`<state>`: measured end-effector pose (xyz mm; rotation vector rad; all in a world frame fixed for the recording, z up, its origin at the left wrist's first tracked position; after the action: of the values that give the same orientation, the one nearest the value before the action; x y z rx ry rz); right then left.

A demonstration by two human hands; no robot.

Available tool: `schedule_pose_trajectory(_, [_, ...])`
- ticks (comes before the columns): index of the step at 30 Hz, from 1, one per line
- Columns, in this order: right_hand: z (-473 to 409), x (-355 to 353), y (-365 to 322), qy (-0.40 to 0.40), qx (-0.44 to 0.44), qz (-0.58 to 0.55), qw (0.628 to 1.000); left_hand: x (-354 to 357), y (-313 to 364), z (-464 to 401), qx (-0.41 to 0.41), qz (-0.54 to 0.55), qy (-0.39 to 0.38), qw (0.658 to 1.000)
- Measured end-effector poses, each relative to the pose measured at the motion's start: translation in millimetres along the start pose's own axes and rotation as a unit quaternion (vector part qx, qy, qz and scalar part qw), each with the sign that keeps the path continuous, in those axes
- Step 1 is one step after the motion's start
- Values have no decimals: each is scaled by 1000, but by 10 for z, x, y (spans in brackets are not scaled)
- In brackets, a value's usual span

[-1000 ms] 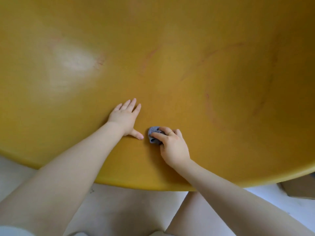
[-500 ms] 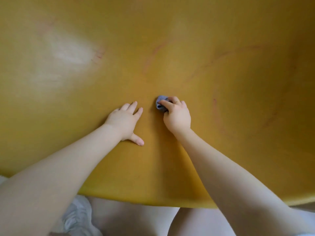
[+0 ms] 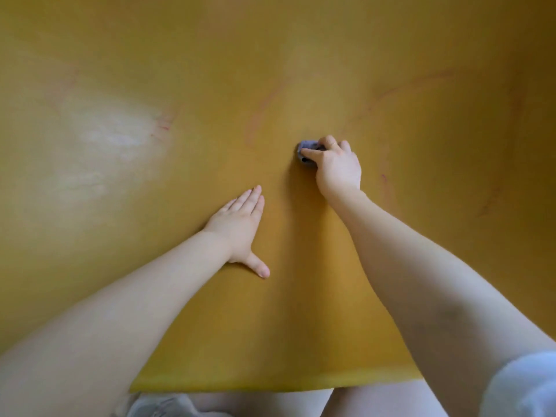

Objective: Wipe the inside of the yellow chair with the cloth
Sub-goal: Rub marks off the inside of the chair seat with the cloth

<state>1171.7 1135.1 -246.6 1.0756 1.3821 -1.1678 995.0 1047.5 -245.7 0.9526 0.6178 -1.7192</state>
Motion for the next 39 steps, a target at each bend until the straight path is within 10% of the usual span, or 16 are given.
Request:
schedule_pose_trajectory(15, [1400, 52, -459, -9, -52, -44, 998, -77, 19, 86, 11, 25, 13, 1000])
schedule_pose_trajectory(23, [682, -71, -100, -52, 187, 4, 981, 8, -9, -10, 16, 12, 8, 1000])
schedule_pose_trajectory(36, [1702, -91, -393, -44, 49, 19, 998, -143, 69, -175, 185, -88, 17, 979])
schedule_pose_trajectory(39, [1477, -194, 140, -58, 199, 93, 974, -109, 81, -256, 195, -88, 8, 977])
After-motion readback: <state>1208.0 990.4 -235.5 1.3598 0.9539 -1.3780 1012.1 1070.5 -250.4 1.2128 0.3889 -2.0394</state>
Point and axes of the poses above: each hand's wrist, its own z-axis away from the middle knuckle, its own x-axis out of the palm, y = z × x, the point moved 1 cm from there along -z, towards the middle knuckle, and after that the axes turned 1 degree about z, right-handed, at the moved point
